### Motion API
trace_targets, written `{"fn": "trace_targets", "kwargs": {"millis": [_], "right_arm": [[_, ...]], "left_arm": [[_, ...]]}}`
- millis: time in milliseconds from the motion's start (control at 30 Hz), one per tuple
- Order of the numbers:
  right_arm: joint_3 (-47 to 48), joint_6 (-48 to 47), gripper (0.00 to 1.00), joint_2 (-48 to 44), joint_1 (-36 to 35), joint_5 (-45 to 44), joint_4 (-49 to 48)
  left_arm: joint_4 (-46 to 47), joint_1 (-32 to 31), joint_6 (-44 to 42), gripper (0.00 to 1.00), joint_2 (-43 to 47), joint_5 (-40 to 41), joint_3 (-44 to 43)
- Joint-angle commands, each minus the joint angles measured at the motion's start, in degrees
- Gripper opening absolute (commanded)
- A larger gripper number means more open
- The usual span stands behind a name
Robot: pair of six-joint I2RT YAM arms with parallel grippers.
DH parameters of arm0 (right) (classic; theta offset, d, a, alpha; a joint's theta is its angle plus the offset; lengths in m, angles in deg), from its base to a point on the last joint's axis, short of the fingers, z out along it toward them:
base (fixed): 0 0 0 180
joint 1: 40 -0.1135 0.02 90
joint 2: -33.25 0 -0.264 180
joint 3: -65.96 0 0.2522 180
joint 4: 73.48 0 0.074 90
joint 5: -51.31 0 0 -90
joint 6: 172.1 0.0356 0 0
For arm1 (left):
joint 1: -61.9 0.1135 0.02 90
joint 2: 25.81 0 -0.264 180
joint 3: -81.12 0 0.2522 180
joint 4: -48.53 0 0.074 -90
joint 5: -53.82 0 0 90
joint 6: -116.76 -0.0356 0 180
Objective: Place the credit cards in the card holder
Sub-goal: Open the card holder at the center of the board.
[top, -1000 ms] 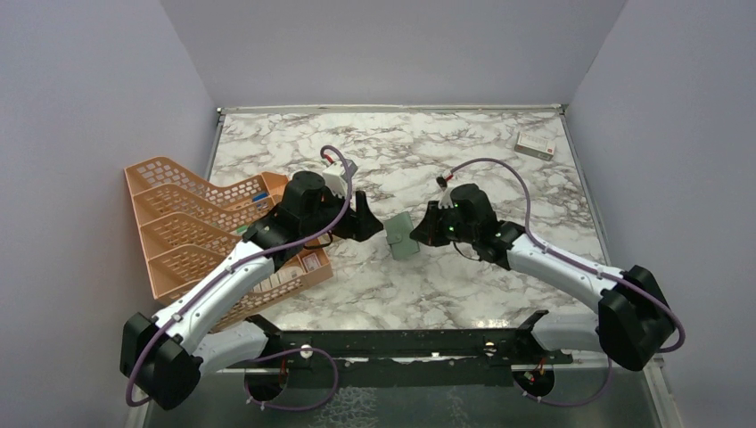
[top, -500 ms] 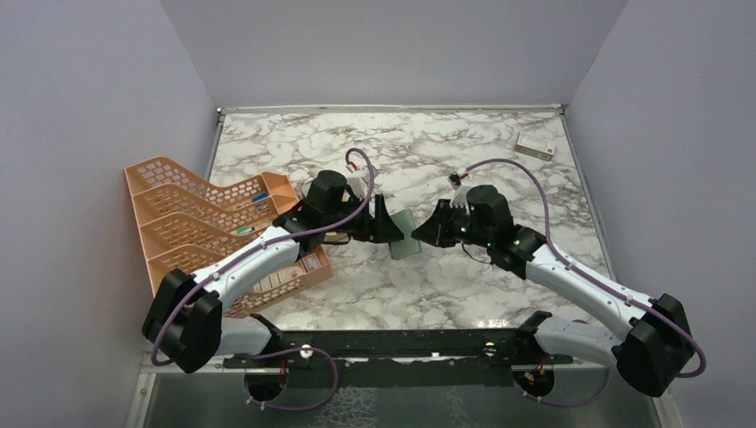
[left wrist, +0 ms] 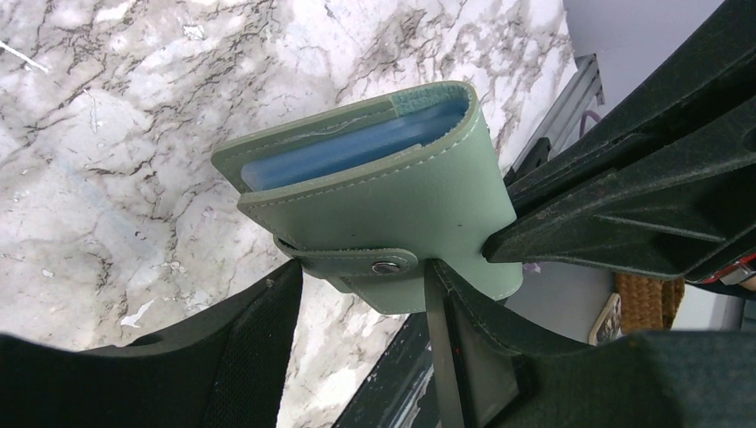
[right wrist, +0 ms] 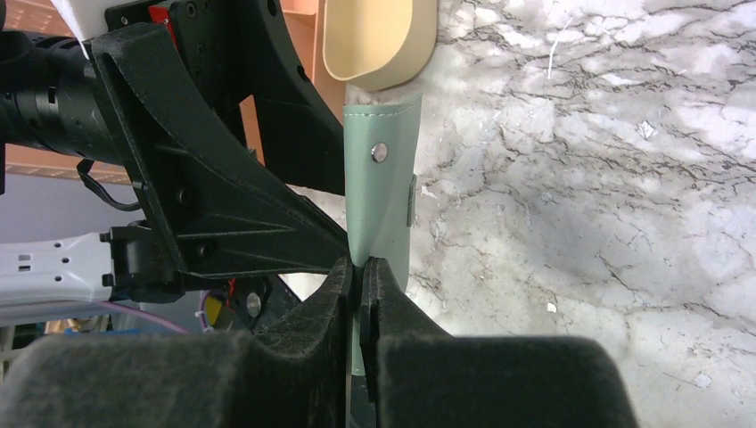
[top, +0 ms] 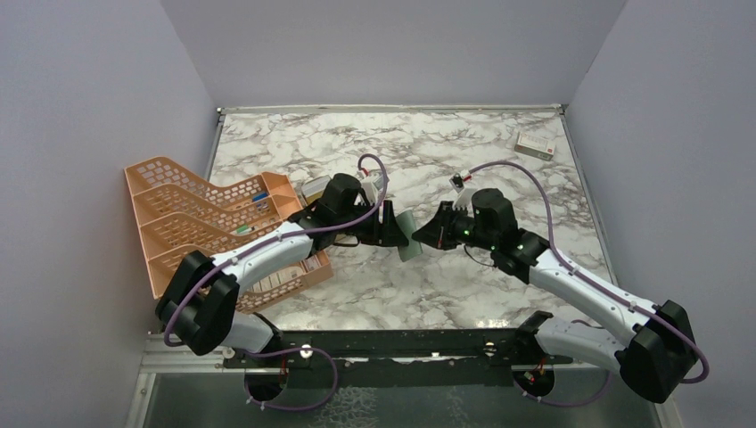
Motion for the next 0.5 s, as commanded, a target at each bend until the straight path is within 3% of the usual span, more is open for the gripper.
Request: {"fn": "trace_targets", "kwargs": {"millis": [0,200,467], "right_arm": [[-1.27,1.68,0.01,-1.43,-0.19,5.84,-7.12],[-1.65,2.54,0.01,-1.14,-0.31,7.47,-7.85],[-2.12,2.95,0.01,-1.97,-0.26,7.13,-7.05]], "left_arm": [[1.14,-1.28,-1.22,0.53,-2.38,3.86,-1.81],[-1.89,-1.88,-3.46,0.45,-2.67,8.99,-3.57],[-5.39,-1.91,-5.27,0.19,-3.87,12.22,-6.85]]}}
